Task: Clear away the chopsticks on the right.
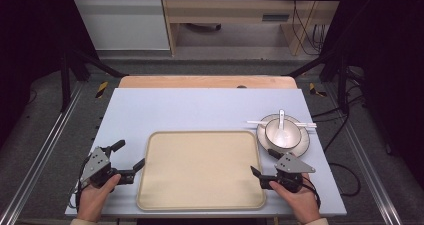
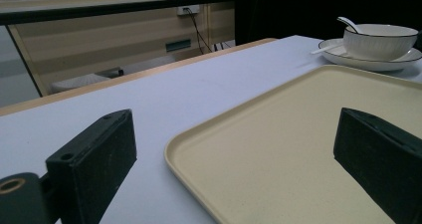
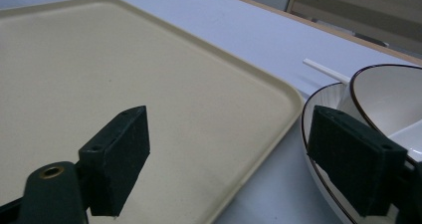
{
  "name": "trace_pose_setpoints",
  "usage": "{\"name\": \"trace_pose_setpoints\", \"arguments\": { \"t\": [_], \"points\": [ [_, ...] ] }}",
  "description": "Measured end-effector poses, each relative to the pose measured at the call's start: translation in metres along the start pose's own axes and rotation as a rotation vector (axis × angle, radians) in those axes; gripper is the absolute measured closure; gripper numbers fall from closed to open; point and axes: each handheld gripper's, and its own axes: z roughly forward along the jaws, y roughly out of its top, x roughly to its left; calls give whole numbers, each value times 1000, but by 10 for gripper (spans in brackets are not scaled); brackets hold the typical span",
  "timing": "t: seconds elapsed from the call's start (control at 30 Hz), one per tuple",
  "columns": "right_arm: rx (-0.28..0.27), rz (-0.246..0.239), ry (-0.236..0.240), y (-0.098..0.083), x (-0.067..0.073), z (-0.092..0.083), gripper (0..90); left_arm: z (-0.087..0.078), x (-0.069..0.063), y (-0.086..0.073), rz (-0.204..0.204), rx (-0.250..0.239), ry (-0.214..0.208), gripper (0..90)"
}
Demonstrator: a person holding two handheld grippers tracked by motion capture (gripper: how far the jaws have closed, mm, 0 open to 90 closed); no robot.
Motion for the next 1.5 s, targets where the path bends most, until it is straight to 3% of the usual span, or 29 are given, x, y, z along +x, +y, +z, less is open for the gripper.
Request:
{"name": "trace_pose_setpoints", "arguments": {
  "t": [0.2,0.27,0.3,0.33,0.4,0.43,0.53,0.57,0.6,0.67,0.73,0.77,0.87,0.9,0.93,0.97,1.1,1.2,1.5],
  "points": [
    [76,-46,-30,9,12,-9,185,-3,-1,1,9,16,2,31],
    [101,-85,-46,21,13,-21,269,-6,-2,1,10,16,5,33],
    [101,-85,-46,21,13,-21,269,-7,-2,0,5,16,6,33],
    [107,-88,-44,29,6,-33,357,-9,-2,-1,1,17,5,35],
    [116,-87,-45,32,2,-36,389,-10,-3,-1,3,19,15,36],
    [134,-69,-70,40,-17,-46,501,-10,-3,0,3,18,20,39],
    [143,-37,-141,51,-60,-58,660,-10,-5,1,-2,10,32,48],
    [147,-28,-152,52,-71,-59,700,-9,-5,1,1,12,30,49],
    [147,-28,-152,52,-71,-59,700,-8,-6,1,4,17,24,49],
    [168,-6,-211,52,-105,-58,789,-7,-7,0,10,22,18,51],
    [199,41,-242,48,-130,-51,843,-6,-8,0,10,21,17,54],
    [234,77,-268,42,-154,-38,872,-6,-8,0,12,23,17,54],
    [282,115,-297,34,-181,-10,895,-7,-8,0,13,26,20,56],
    [282,115,-297,34,-181,-10,895,-7,-8,0,13,26,20,56],
    [301,131,-316,30,-195,4,895,-7,-8,0,11,25,22,57],
    [301,131,-316,30,-195,4,895,-7,-8,0,11,26,21,57],
    [354,191,-339,18,-218,22,897,-5,-8,-1,14,33,17,57],
    [391,197,-347,11,-227,27,898,-6,-8,-1,14,32,17,58],
    [465,155,-325,5,-226,30,889,-5,-10,-1,25,38,9,65]
  ]
}}
